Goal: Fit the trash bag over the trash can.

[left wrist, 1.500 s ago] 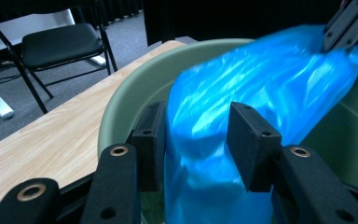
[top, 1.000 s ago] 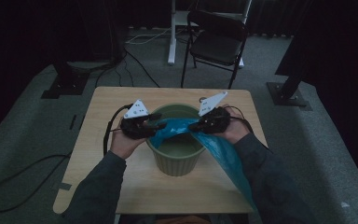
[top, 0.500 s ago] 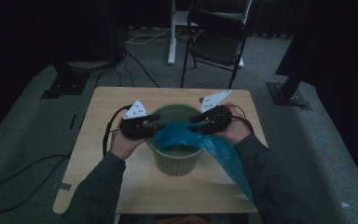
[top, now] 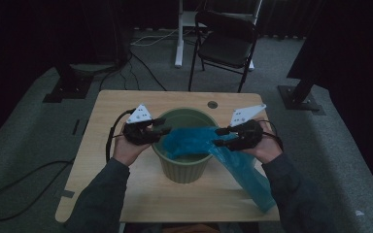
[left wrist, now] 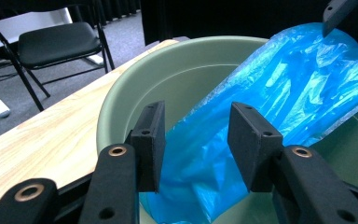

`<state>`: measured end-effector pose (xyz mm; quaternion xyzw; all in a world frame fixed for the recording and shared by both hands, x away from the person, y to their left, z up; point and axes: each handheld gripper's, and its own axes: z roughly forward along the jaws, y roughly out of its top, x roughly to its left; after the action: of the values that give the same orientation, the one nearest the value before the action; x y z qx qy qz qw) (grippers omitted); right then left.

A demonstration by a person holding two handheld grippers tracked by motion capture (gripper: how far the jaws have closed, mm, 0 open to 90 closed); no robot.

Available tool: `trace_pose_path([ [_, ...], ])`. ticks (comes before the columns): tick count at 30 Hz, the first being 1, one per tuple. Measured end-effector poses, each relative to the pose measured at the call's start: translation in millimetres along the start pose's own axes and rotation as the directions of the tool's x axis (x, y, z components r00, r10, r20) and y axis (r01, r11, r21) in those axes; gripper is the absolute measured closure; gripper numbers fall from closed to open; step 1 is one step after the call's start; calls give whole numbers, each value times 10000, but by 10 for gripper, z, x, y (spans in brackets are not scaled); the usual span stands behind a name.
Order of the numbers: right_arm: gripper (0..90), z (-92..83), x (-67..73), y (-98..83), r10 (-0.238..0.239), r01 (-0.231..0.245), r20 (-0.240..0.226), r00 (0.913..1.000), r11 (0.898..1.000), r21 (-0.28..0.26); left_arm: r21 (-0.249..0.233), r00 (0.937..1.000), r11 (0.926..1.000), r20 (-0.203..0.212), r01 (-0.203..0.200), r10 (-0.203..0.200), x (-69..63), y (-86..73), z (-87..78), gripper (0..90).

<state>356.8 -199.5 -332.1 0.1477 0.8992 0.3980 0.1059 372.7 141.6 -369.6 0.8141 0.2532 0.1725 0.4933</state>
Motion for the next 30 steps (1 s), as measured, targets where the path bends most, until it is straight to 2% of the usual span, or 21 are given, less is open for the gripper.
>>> trace_pose_path([
  [9,426,-56,185,-168,237,-241,358,9991,9997,99,-45,9999,9999,-59,105,-105,20,-22,-37,566],
  [11,415,-75,235,-209,189,-194,546,9983,9998,80,-58,9999,9999,-69,119,-120,22,-25,-43,566],
  [15,424,-94,308,-317,402,-402,967,9945,9992,-18,-106,9999,9998,-73,150,-151,28,-24,-47,566],
  [17,424,-61,349,-361,354,-376,1194,9922,9992,159,-111,9999,9998,-61,152,-152,26,-21,-45,566],
  [20,487,-17,392,-404,294,-348,1502,9882,9988,333,-95,10000,9999,-25,94,-94,12,-11,-40,566],
  [22,603,-12,382,-404,314,-380,1592,9867,9985,385,-60,10000,10000,4,54,-54,8,-2,-39,566],
  [26,788,-42,332,-382,409,-464,1519,9876,9984,330,-57,10000,10000,73,12,-11,1,17,-43,566],
  [30,878,-91,283,-339,401,-434,1384,9896,9988,210,-42,9999,10000,133,10,-9,-5,27,-42,566],
])
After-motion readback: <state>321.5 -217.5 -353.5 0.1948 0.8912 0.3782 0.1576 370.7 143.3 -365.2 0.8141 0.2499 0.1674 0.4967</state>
